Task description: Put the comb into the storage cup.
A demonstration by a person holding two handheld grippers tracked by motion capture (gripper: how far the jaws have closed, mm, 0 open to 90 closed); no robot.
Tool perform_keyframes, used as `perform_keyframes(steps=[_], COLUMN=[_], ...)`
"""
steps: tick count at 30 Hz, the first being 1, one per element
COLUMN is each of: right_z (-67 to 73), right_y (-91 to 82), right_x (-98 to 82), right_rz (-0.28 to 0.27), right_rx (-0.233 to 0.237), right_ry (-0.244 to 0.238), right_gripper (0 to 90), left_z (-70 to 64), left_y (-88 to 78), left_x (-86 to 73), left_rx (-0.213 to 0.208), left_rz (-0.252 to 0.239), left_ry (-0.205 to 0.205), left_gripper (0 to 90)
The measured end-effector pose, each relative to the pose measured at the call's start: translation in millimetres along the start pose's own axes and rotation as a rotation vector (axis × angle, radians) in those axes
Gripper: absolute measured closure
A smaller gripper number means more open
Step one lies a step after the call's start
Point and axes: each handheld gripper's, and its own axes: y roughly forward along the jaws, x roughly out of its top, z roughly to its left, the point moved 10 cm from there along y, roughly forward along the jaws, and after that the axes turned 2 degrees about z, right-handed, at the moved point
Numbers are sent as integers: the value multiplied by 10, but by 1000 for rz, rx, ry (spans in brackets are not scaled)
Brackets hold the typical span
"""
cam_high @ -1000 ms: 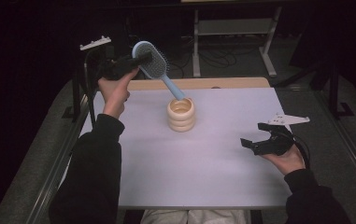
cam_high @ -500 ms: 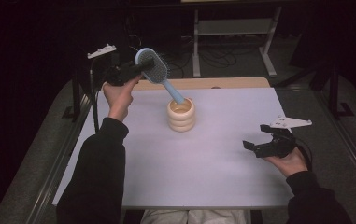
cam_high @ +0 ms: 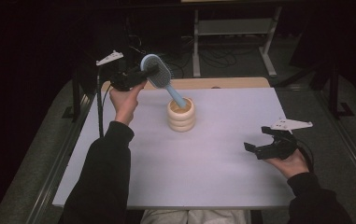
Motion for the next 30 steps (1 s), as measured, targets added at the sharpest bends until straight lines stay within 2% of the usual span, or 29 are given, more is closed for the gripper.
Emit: perform_keyframes(steps=[10, 13, 20, 24, 30], right_z=[-2, -1, 1, 0, 18], right_y=[8, 9, 14, 16, 25], right_x=[-25, -24, -31, -34, -42], right_rz=[8, 7, 10, 11, 17], right_rx=[-1, -3, -2, -2, 9], right_ry=[3, 3, 2, 4, 10], right_gripper=[0, 0, 0, 0, 0], left_z=[-4, 15, 106, 140, 172], left_y=[146, 189, 257, 285, 340], left_x=[-134, -194, -320, -382, -490], left_rx=[3, 15, 35, 25, 31], left_rz=[25, 34, 38, 32, 43], left_ry=[8, 3, -36, -73, -94], left_gripper=[544, 543, 544, 544, 544])
